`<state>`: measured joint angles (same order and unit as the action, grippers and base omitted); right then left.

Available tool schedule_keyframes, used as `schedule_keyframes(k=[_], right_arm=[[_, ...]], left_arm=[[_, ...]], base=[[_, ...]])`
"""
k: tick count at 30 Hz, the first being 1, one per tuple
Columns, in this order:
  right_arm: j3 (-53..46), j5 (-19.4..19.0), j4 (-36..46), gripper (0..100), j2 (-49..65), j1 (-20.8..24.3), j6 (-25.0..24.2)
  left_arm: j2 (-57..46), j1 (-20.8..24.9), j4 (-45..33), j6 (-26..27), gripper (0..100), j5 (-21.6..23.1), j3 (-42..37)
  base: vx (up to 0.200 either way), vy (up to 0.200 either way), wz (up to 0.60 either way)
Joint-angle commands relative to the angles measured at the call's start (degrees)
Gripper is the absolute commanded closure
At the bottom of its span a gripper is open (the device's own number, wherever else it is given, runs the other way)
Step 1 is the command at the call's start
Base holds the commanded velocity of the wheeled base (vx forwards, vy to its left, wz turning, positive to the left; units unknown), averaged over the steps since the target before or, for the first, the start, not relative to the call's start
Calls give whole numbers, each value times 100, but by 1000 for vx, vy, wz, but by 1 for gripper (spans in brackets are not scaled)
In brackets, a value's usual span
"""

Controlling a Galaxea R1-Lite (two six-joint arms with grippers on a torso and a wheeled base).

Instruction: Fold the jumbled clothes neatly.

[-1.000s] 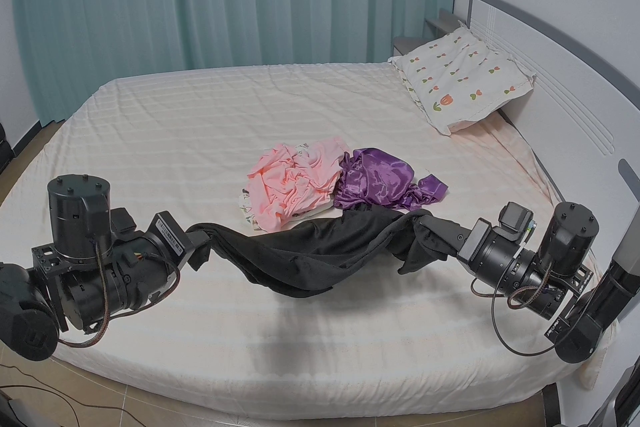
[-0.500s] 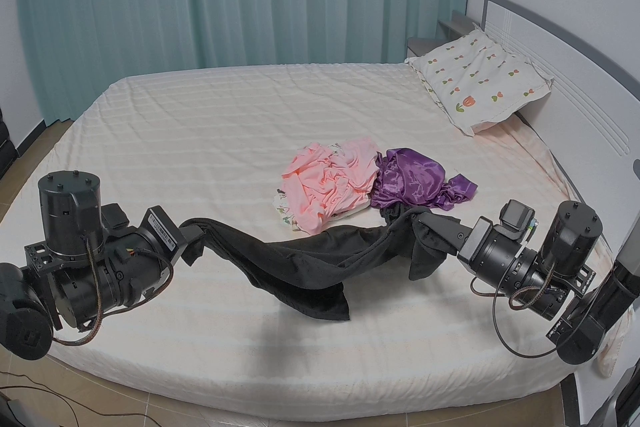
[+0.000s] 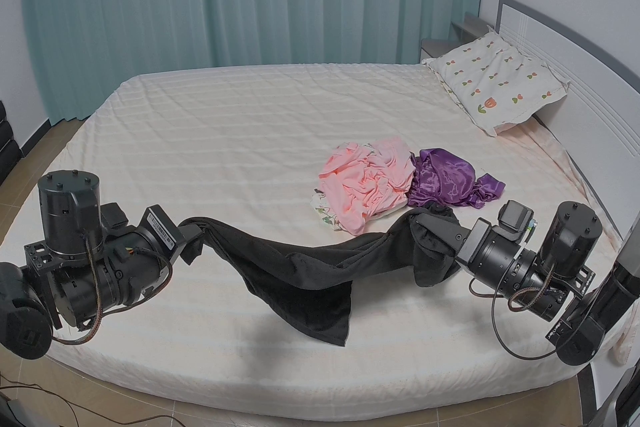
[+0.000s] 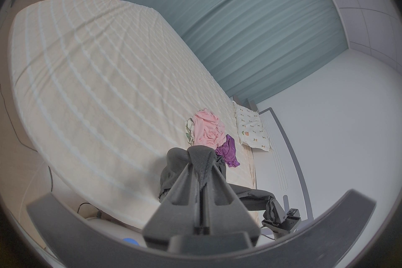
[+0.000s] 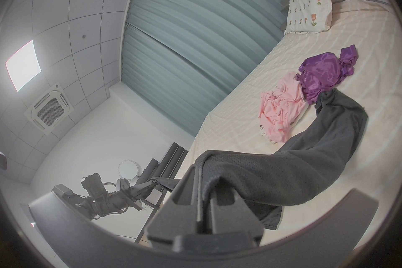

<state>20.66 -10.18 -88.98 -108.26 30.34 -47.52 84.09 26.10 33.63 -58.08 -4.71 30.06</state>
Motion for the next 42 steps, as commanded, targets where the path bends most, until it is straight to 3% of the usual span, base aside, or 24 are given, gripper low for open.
schedule_keyframes(k=[1,6,15,20,42], right_arm=[[-1,-2,-49,100,-2,16,-3],[-1,-2,-49,100,-10,24,-3],[-1,-2,-49,100,-28,121,-3],[8,-10,-49,100,-46,130,-3],[-1,-2,-49,100,-2,244,-3]], left_arm=[[28,0,3,-2,100,14,0],[55,-140,3,-11,100,268,0],[90,-140,3,-11,100,295,-9],[90,-105,3,-46,100,594,-9],[64,-123,-6,-107,100,541,-9]], base=[[0,200,0],[0,200,0],[0,200,0],[0,200,0],[0,200,0]])
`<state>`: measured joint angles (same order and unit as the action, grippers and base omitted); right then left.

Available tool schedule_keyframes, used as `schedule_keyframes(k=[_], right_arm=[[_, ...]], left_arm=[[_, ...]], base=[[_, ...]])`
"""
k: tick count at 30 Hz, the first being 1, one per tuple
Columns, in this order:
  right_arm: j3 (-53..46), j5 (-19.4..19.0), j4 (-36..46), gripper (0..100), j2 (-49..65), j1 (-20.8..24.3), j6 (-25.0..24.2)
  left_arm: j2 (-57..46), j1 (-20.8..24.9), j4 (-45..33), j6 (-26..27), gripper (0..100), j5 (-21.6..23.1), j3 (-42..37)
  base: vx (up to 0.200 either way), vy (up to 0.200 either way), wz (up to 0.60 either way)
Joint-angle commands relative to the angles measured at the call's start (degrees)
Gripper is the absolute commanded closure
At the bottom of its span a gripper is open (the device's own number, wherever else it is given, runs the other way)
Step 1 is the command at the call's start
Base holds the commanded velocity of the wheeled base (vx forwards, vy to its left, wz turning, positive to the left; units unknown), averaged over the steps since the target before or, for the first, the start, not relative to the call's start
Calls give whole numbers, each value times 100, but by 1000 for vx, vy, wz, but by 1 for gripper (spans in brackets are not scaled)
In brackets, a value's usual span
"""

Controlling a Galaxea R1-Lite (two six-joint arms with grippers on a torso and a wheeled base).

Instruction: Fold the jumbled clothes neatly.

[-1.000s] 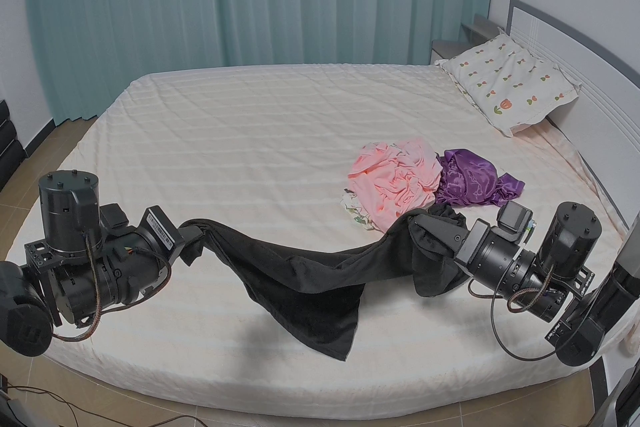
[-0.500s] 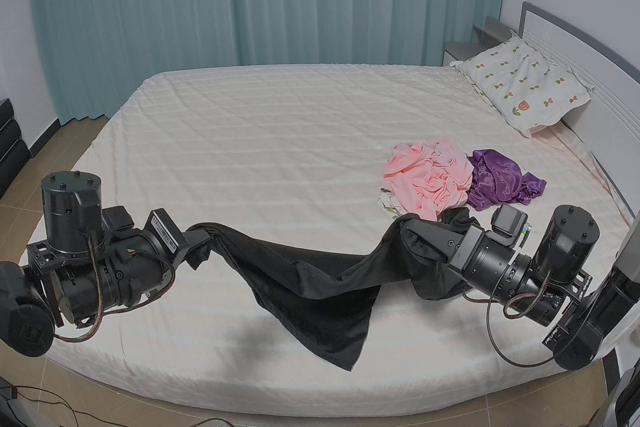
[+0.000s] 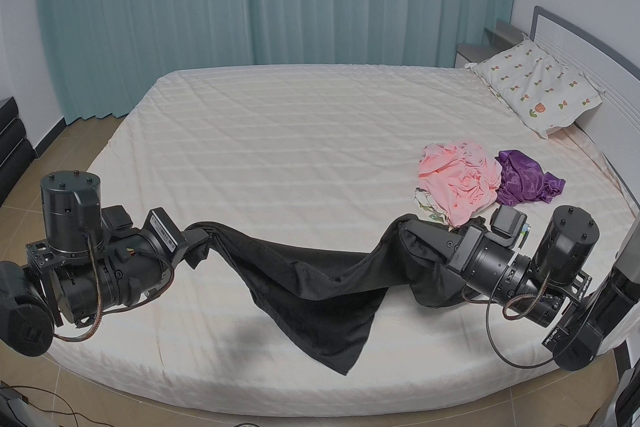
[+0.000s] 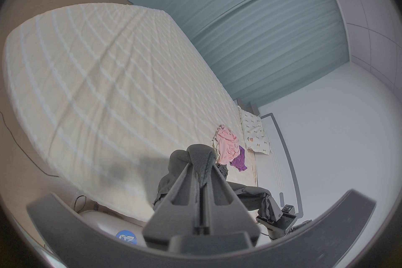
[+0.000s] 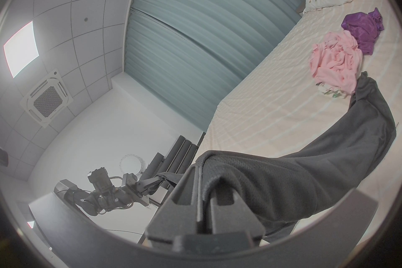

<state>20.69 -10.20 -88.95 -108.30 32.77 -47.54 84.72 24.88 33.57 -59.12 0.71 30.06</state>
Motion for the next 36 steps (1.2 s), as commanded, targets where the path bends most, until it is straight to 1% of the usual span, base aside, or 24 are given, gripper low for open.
schedule_keyframes(k=[1,3,5,9,10,13,15,16,17,18,21,24,26,28,29,31,32,33,35,36], right_arm=[[5,1,-52,100,-16,-16,-1],[5,1,-52,100,-24,-42,-9],[-3,1,-52,100,-7,-86,-1],[-12,1,-52,100,-16,-368,-1],[-12,1,-52,100,-16,-385,8],[-38,1,-43,100,-16,-447,17],[-346,10,-43,100,64,-412,43],[-408,10,-52,100,81,-403,61],[-715,-8,-43,100,266,-376,166],[-803,-17,-52,100,345,-368,175],[-1225,-17,-43,100,960,-324,175],[-1559,-26,10,100,1707,-201,202],[-1656,-26,98,100,2129,-78,202],[-1656,-17,256,100,2551,-69,202],[-1656,-17,256,100,2551,-69,202],[-1541,-17,818,100,3333,-78,202],[-1541,-17,818,100,3333,-78,202],[-1339,-26,1425,100,3878,-69,202],[-891,-26,2005,100,4309,-148,140],[-566,-26,2321,100,4502,-262,105]], left_arm=[[0,-1,0,-3,100,0,-9],[18,-1,9,6,100,0,-27],[35,8,18,6,100,0,-53],[211,78,18,6,100,44,-88],[237,87,18,6,100,35,-88],[369,333,9,15,100,0,-97],[369,597,0,24,100,-18,-115],[361,623,0,24,100,-27,-115],[325,799,-53,24,100,-71,-115],[325,861,-97,24,100,-97,-115],[141,1133,-457,33,100,-457,8],[-158,1423,-650,24,100,-712,96],[-360,1511,-712,24,100,-774,131],[-589,1546,-791,24,100,-783,202],[-589,1546,-791,24,100,-783,202],[-1028,1511,-1081,33,100,-783,465],[-1028,1511,-1081,33,100,-783,465],[-1292,1485,-1327,33,100,-783,738],[-1424,1467,-1564,33,100,-783,993],[-1459,1467,-1661,24,100,-783,1133]], base=[[0,200,0],[0,200,0],[0,0,0],[0,0,0],[-200,0,0],[-200,0,0],[-200,0,0],[-200,0,0],[-200,0,0],[-200,0,0],[-200,0,0],[-200,0,0],[-200,0,0],[-200,0,0],[-200,0,0],[-200,0,0],[-200,0,0],[-200,0,0],[-200,0,0],[-200,0,0]])
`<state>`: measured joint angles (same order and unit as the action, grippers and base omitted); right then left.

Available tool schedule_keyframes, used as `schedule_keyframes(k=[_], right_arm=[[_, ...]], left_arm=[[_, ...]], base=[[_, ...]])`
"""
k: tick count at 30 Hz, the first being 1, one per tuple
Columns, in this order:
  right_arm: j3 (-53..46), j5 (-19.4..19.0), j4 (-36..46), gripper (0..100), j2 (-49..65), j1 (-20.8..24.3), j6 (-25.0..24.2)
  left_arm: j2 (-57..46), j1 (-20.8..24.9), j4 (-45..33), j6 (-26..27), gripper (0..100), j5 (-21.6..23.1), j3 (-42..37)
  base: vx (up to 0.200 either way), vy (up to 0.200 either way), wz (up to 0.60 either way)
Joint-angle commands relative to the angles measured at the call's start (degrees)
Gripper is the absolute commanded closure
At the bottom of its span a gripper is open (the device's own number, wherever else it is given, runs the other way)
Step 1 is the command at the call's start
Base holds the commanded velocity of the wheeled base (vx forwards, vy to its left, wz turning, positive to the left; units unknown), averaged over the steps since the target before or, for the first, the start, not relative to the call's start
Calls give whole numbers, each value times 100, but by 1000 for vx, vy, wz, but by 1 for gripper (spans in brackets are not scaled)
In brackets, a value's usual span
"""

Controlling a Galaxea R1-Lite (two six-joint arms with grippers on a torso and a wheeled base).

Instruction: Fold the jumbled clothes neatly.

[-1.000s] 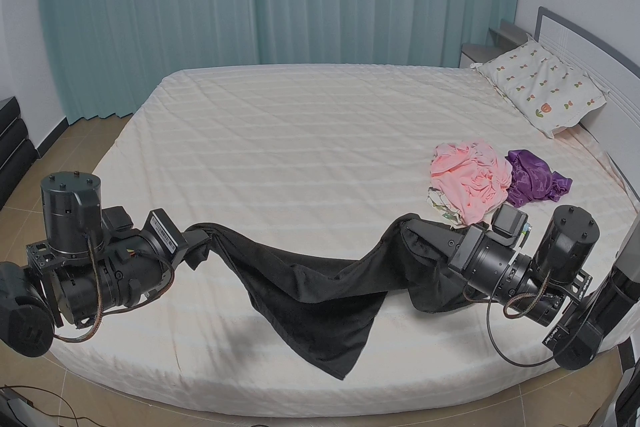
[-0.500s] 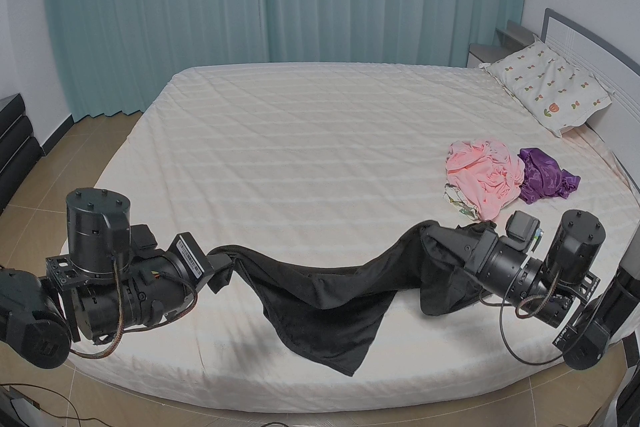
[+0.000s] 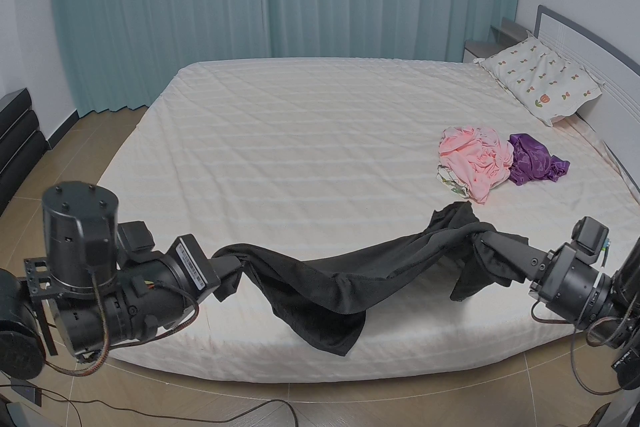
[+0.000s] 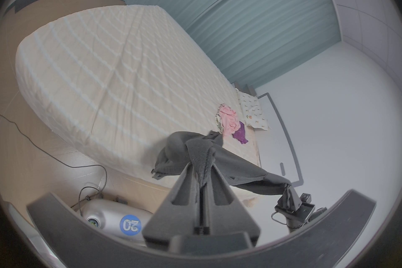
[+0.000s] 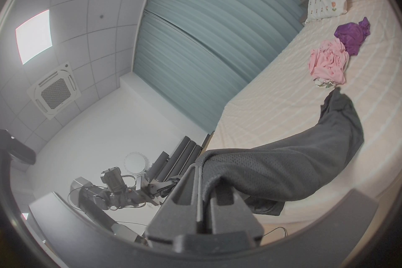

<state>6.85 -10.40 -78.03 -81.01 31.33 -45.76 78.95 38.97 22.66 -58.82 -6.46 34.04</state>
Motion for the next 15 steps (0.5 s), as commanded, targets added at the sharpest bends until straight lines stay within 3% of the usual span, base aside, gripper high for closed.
schedule_keyframes(k=[1,5,7,11,15], right_arm=[[1222,-41,1598,100,1948,-277,-170],[2672,-261,2776,100,2098,-813,-732],[3367,-516,3259,100,1940,-1402,-1075],[4439,-1175,3417,100,1254,-2360,-1611],[5116,-1430,3444,100,296,-2544,-1717]], left_arm=[[-890,40,-649,-7,100,-66,885],[-837,-100,-693,-7,100,-136,1158],[-714,-241,-667,-7,100,-224,1263],[-521,-452,-693,-16,100,-206,1509],[-213,-689,-719,-16,100,-180,1852]], base=[[0,0,0],[0,0,0],[0,0,0],[0,0,0],[0,0,0]])
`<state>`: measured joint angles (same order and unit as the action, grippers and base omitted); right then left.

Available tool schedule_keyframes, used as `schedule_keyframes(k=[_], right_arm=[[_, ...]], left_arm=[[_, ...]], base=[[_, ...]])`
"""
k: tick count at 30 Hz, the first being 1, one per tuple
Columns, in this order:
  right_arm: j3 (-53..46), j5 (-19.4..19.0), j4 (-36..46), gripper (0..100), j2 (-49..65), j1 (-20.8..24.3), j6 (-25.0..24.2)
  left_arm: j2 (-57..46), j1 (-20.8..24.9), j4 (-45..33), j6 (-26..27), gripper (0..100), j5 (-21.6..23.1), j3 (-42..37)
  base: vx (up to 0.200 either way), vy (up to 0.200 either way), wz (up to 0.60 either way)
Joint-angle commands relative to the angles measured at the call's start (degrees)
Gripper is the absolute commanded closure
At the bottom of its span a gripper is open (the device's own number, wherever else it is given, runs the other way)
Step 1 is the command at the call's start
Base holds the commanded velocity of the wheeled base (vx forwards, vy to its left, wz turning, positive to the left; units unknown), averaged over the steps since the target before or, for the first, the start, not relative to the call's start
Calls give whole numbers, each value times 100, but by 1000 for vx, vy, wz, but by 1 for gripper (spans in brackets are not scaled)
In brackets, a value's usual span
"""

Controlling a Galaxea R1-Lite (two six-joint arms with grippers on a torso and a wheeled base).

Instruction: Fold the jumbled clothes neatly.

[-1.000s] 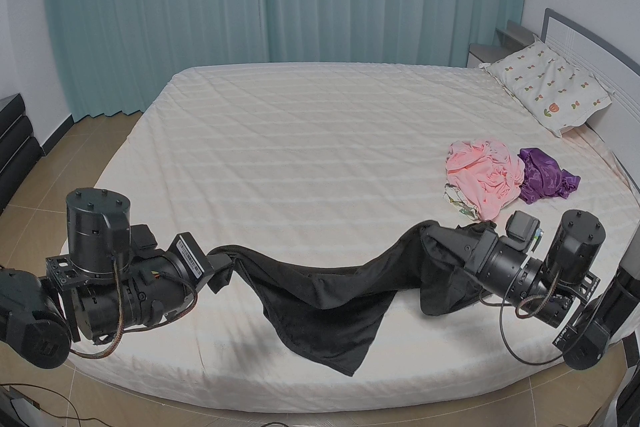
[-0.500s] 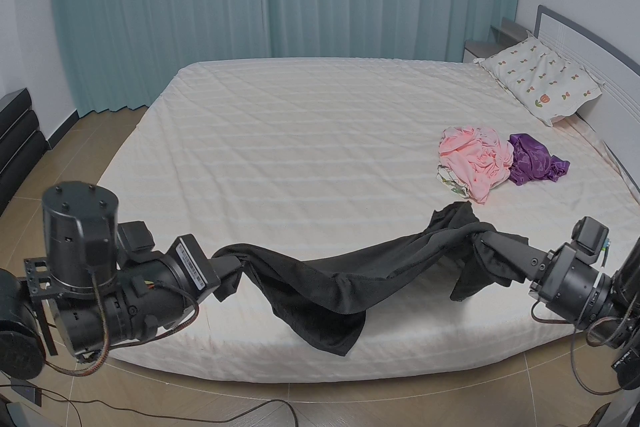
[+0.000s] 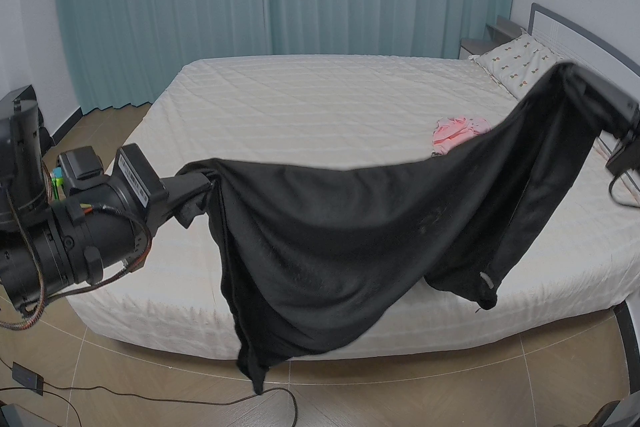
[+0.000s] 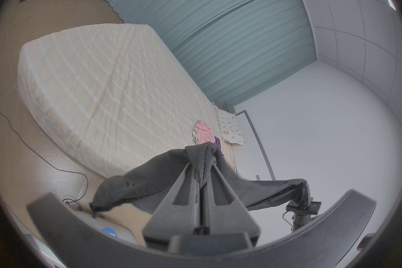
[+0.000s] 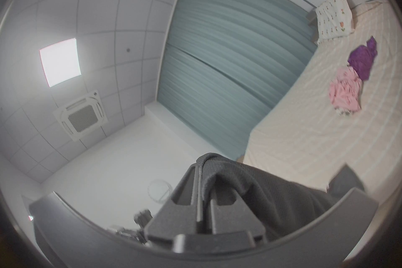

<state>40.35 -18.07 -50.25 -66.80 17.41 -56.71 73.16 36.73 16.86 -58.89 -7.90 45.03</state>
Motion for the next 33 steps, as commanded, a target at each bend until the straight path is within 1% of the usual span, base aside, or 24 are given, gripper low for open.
schedule_keyframes(k=[1,6,10,15,17,19,22,24,27,31,33], right_arm=[[2003,-610,648,100,-1467,-1152,-622],[2812,-575,657,100,-2697,-1213,-596],[3128,-575,674,100,-3357,-1257,-578],[3198,-540,630,100,-4042,-1231,-51],[3216,-347,613,100,-4227,-1205,160],[3251,-224,578,100,-4323,-1187,239],[3357,-171,534,100,-4447,-1073,275],[3400,-171,516,100,-4482,-1073,327],[3532,-101,516,100,-4543,-994,494],[3603,-65,525,100,-4614,-827,688],[3647,31,525,100,-4701,-792,723]], left_arm=[[524,-535,-139,-17,100,-27,858],[1254,-720,-139,-61,100,-19,1034],[1649,-896,-95,-202,100,34,1148],[2168,-1247,-86,-281,100,219,1473],[2308,-1362,-86,-289,100,350,1579],[2414,-1423,-78,-289,100,447,1632],[2590,-1520,-78,-289,100,465,1842],[2695,-1572,-78,-289,100,465,1957],[2889,-1643,-86,-281,100,482,2141],[3029,-1652,-86,-272,100,509,2247],[3135,-1660,-86,-272,100,500,2335]], base=[[0,0,0],[0,0,0],[0,0,0],[0,0,0],[200,0,0],[200,0,0],[200,0,0],[200,0,0],[200,0,0],[200,0,0],[200,0,0]])
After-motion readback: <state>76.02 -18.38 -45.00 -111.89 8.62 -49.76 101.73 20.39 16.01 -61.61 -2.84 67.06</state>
